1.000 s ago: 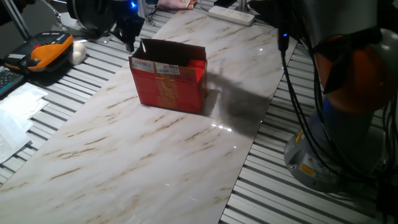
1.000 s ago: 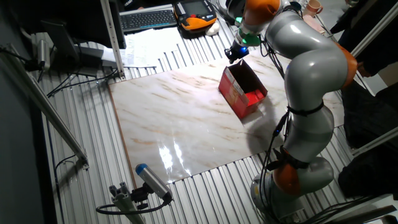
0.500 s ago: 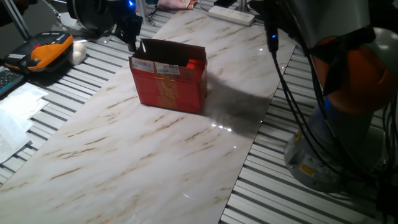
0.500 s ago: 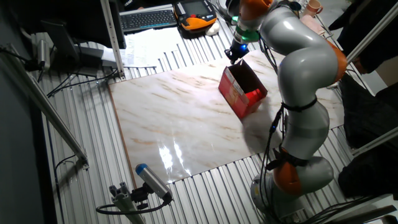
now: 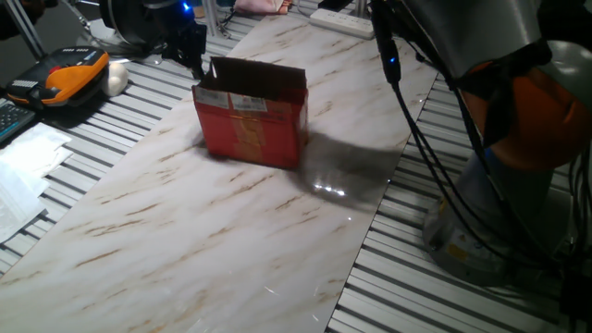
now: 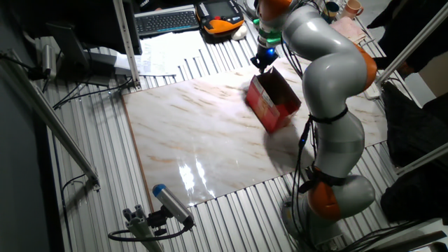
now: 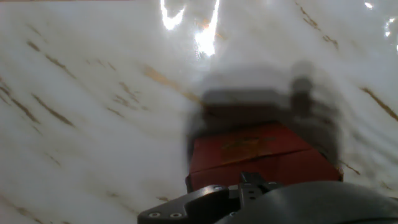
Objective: Cover the box
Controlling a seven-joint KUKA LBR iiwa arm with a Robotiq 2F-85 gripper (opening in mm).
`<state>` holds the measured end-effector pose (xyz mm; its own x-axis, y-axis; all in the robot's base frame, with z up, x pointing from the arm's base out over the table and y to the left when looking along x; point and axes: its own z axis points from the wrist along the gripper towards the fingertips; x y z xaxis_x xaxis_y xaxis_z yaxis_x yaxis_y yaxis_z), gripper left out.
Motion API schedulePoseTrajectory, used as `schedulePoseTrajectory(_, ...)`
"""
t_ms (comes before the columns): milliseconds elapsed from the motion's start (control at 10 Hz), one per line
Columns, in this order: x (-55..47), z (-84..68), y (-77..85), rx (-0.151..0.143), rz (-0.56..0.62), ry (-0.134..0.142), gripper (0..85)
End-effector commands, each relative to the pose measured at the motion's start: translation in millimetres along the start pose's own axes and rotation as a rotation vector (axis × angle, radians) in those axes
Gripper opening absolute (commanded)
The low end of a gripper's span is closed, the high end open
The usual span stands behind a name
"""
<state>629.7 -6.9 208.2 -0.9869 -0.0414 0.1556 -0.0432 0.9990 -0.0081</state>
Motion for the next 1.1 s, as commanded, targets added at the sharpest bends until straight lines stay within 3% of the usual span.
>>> schedulePoseTrajectory(0,2.4,1.0,1.1,0.006,-0.002,0.002,0.0)
schedulePoseTrajectory(200,7.6,3.8,-0.5,0.004,-0.006,0.002,0.0)
schedulePoseTrajectory(700,17.1,36.5,9.2,0.027,0.001,-0.06,0.0)
schedulePoseTrajectory(1000,16.2,47.0,9.0,0.024,0.006,-0.082,0.0)
